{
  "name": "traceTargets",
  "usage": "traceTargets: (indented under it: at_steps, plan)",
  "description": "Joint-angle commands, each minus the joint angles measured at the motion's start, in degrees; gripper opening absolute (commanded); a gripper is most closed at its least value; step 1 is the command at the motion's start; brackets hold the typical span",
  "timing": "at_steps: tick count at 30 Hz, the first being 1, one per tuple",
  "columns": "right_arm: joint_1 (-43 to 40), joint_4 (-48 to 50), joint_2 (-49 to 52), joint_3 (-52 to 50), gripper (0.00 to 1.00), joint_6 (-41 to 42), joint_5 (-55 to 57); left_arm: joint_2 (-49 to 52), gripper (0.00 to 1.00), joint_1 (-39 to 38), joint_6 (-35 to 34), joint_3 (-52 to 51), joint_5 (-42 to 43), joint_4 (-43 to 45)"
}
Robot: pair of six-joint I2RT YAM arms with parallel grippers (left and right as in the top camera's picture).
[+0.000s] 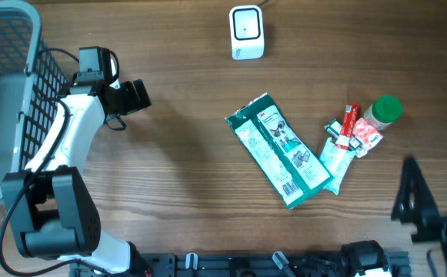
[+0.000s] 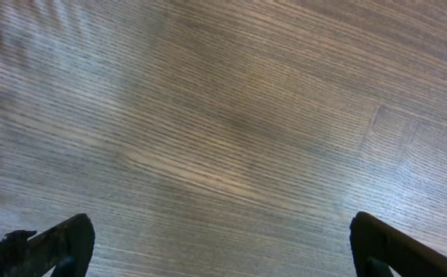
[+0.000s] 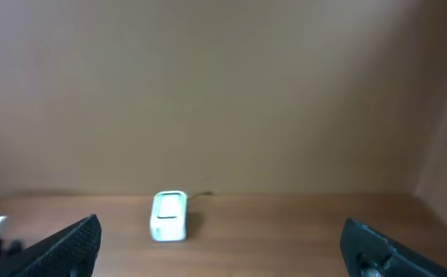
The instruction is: Scan the item barcode
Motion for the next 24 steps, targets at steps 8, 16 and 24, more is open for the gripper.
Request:
traceTargets:
  at_steps: [8, 16, 24]
  plan:
    - [-7.4, 15.1, -19.9, -27.8, 1.0, -0.4, -2.8, 0.5, 1.0, 0.5, 0.7, 0.1, 0.3, 0.0]
    - [-8.5, 53.7, -24.2, -51.0, 1.0, -0.2, -10.1, 0.5, 1.0, 0.5, 0.7, 0.1, 0.3, 0.0]
    - [-8.5, 65.0, -24.2, -66.5, 1.0, 4.3, -11.0, 0.5, 1.0, 0.5, 0.7, 0.1, 0.3, 0.0]
